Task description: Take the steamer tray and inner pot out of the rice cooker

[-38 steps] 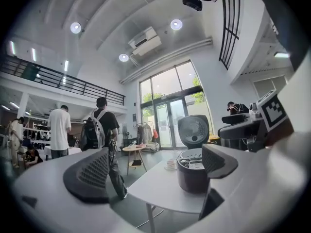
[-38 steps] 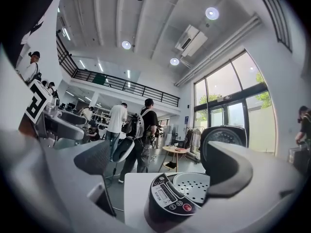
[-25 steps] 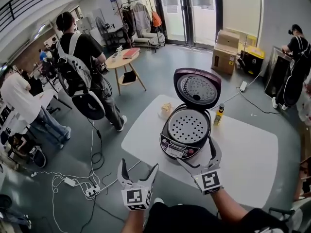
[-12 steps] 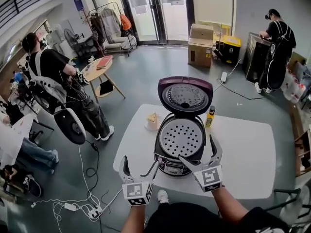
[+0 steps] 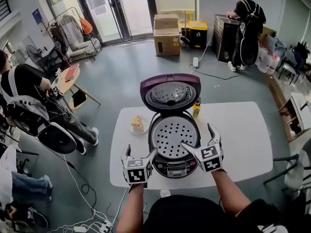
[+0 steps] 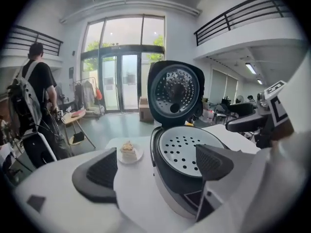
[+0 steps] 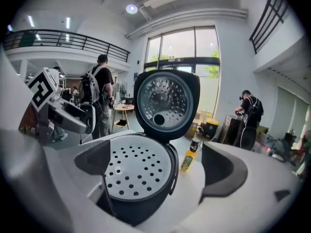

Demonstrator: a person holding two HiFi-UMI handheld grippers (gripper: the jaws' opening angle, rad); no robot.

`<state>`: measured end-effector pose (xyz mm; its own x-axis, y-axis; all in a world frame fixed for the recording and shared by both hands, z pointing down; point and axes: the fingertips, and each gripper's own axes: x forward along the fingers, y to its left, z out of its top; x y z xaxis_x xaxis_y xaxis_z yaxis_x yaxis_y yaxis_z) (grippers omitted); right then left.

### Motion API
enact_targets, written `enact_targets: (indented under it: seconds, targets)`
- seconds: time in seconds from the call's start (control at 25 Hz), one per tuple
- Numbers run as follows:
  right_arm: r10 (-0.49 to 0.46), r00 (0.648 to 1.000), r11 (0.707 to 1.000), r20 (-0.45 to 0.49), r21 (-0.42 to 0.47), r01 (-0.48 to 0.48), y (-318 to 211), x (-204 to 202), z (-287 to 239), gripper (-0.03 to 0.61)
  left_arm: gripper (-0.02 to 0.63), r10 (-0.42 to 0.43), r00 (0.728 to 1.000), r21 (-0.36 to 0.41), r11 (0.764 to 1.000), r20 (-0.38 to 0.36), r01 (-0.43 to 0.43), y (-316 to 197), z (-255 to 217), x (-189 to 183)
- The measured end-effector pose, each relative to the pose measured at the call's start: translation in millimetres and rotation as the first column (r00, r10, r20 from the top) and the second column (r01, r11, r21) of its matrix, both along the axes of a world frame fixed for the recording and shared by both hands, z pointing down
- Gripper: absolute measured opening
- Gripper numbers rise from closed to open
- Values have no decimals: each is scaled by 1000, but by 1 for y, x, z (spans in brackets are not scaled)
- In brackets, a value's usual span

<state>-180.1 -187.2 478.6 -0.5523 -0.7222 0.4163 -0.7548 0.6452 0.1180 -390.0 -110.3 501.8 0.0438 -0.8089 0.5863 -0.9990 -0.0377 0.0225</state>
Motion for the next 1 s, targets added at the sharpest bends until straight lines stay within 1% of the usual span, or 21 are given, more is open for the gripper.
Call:
enact_targets:
  seconds: [0.12,0.2,0.28,0.36,0.4,0.48,0.52,0.64,0.8,1.0]
  targets:
    - [55,995,993,-80,-102,-64,-15,3,28,571,494,59,998,-73,996,-26,-60,-25,20,0]
    - [87,989,982,-121,-156,-105,-24,5,44,520,491,92,995,-113,989,-43,-96,-38,30,0]
    - [105,983,971,-150,-198,-134,-36,7,59,510,489,130,990,-142,981,-49,-136,-53,38,3]
    - [108,979,964,-175,-224,-146,-47,8,68,502,488,171,985,-173,969,-37,-175,-66,47,9]
    - [103,977,961,-188,-235,-147,-49,8,71,479,487,189,982,-189,963,-26,-191,-69,51,12]
    - [85,973,960,-214,-245,-138,-51,7,76,465,475,231,973,-210,952,9,-224,-75,59,17]
    - [70,971,961,-231,-245,-128,-52,6,78,445,471,253,967,-212,947,32,-241,-78,59,20]
    - [10,959,966,-283,-247,-83,-56,6,84,427,437,290,954,-225,938,83,-265,-87,60,27]
    - [-43,947,962,-318,-269,-47,-61,2,101,399,428,299,950,-262,927,91,-267,-90,73,30]
    - [-53,939,960,-341,-275,-46,-64,1,119,376,422,308,944,-307,915,113,-262,-87,92,26]
